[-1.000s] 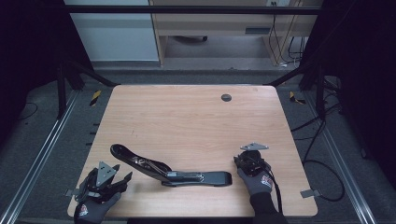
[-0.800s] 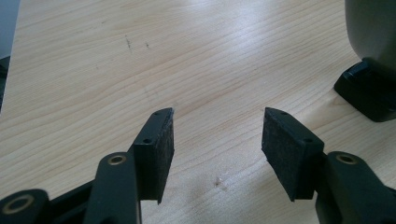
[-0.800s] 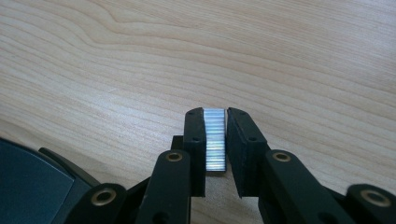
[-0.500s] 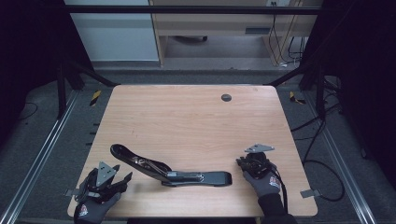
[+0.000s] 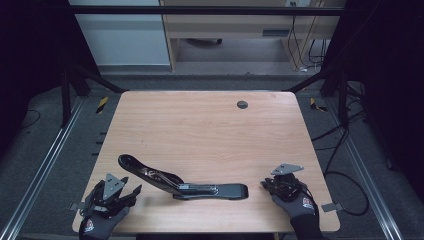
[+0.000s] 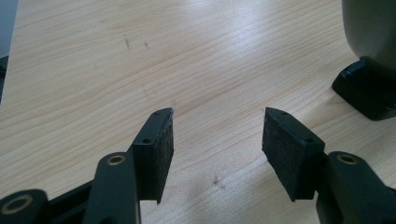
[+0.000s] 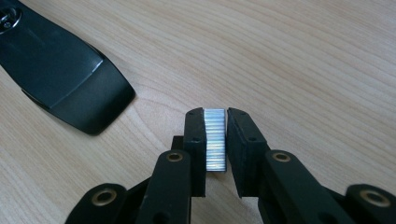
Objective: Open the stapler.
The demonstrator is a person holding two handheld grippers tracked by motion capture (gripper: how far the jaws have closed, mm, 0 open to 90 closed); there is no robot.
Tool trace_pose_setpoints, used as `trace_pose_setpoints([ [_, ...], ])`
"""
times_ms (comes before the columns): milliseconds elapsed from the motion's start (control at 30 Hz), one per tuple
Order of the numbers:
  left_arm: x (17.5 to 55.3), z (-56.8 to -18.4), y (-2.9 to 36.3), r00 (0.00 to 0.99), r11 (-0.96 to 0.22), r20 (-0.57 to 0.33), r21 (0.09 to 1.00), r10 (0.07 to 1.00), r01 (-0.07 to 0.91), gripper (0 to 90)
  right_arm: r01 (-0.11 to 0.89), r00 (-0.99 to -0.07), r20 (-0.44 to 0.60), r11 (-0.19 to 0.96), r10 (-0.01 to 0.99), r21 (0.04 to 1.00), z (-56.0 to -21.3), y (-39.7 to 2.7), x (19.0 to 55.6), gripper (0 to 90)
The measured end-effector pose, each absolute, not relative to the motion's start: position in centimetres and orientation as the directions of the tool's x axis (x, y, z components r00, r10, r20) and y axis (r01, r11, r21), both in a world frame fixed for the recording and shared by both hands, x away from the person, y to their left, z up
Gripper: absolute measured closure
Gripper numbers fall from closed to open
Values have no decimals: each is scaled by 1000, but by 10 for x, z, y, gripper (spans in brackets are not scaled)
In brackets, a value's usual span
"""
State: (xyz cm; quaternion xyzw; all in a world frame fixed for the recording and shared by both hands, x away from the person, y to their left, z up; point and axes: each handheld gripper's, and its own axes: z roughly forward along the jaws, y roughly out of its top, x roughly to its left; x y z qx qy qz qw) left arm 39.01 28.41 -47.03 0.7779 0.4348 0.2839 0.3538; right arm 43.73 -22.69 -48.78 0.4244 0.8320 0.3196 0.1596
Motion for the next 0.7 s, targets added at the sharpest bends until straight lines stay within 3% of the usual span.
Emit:
trace_pose_setpoints([
  [333,391,-471,285,462,-369,128,795,877,481,423,601,-597,2,446,802,663,-490,-227,438,779],
  [700,392,-473,285,467,-370,122,790,876,488,417,632,-540,2,405,841,661,-471,-220,440,698],
])
